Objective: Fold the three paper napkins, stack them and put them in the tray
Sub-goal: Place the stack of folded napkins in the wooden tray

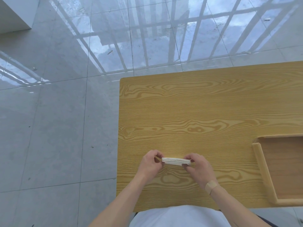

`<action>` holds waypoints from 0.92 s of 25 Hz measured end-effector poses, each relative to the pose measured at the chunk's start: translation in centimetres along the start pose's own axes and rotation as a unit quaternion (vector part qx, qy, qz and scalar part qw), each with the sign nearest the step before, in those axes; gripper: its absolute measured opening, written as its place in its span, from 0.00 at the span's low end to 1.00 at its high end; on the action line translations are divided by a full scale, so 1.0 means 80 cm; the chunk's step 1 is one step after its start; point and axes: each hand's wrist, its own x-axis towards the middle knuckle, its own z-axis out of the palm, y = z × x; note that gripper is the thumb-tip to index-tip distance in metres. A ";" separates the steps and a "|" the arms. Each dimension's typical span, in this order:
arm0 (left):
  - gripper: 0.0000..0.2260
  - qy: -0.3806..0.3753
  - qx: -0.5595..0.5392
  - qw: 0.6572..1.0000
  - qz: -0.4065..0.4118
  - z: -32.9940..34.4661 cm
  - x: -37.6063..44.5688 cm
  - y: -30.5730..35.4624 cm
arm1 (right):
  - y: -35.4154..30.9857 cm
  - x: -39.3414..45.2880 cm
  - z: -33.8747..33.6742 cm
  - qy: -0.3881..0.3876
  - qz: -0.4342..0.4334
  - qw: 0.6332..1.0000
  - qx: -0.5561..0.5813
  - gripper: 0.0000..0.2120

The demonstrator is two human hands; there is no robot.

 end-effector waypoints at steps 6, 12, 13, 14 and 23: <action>0.03 -0.046 -0.044 0.998 0.004 -0.012 0.001 0.008 | 0.001 -0.008 -0.004 0.027 0.100 0.987 0.124 0.05; 0.04 -0.144 -0.120 0.982 0.013 -0.015 0.004 0.032 | -0.002 -0.044 -0.028 0.052 0.142 0.929 0.337 0.07; 0.04 -0.164 -0.128 0.978 0.014 -0.012 0.004 0.037 | 0.001 -0.053 -0.031 0.065 0.147 0.921 0.356 0.08; 0.03 -0.184 -0.131 0.974 0.015 -0.008 0.004 0.043 | 0.004 -0.062 -0.035 0.082 0.154 0.914 0.367 0.08; 0.03 -0.284 -0.075 0.954 0.060 0.077 -0.049 0.110 | 0.069 -0.173 -0.072 0.235 0.187 0.851 0.431 0.05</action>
